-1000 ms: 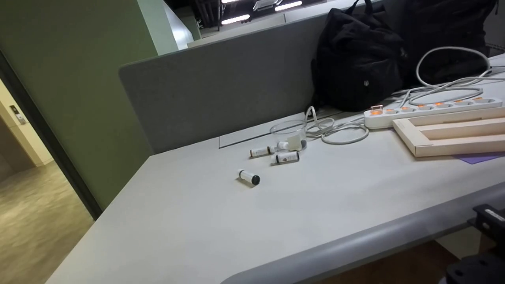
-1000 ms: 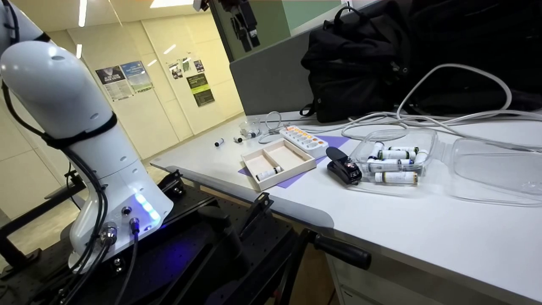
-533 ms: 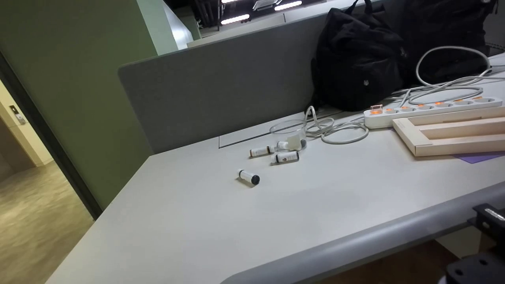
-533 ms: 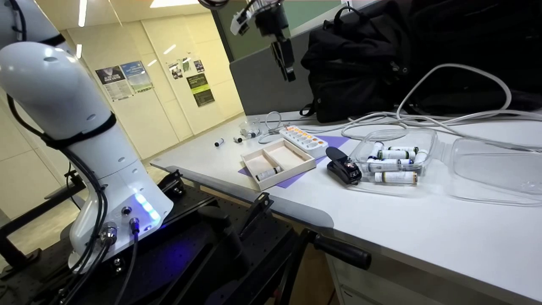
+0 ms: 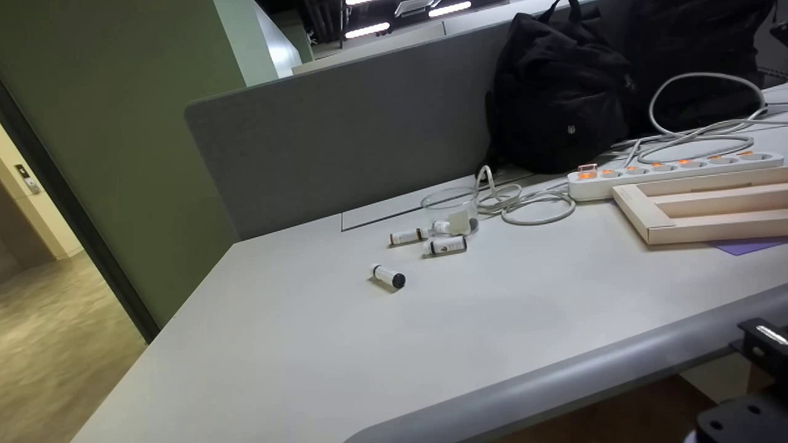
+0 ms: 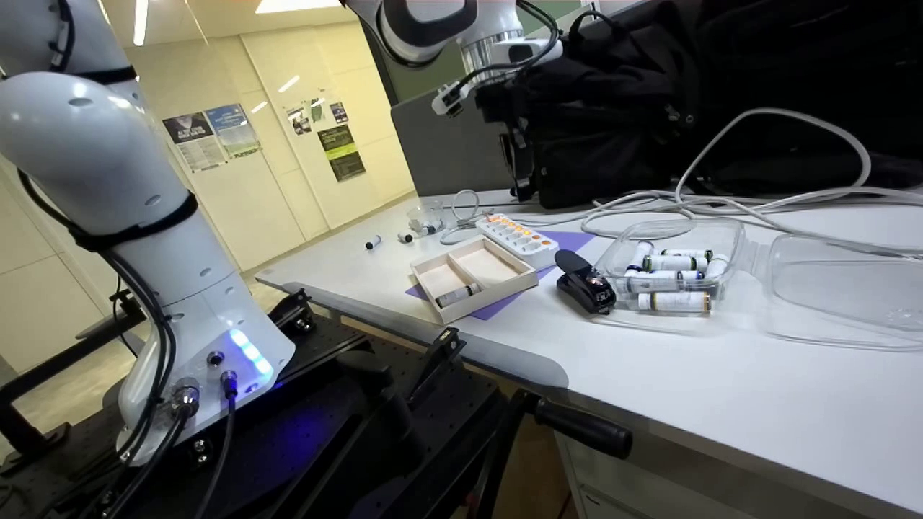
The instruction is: Press the top of the stapler
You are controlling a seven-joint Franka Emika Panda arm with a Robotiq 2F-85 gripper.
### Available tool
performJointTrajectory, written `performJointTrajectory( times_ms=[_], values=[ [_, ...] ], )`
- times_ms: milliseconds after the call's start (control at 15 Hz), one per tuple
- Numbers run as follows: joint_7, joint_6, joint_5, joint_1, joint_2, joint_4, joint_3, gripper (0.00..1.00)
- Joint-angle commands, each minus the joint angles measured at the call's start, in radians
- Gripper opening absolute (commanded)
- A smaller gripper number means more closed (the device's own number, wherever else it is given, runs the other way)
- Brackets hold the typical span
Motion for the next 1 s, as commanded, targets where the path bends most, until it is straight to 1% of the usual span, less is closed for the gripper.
performJointTrajectory(
  times_ms=[0,400,533,933],
  values=[
    [0.023,-0.02,-0.025,0.002,0.017,0.013,-0.014,0.01],
    [0.041,-0.041,-0.037,0.0,0.04,0.041,-0.024,0.0],
    [0.043,-0.023,-0.033,-0.002,0.061,0.046,-0.025,0.0],
    [0.021,0.086,-0.006,-0.01,0.125,0.048,-0.023,0.0]
  ],
)
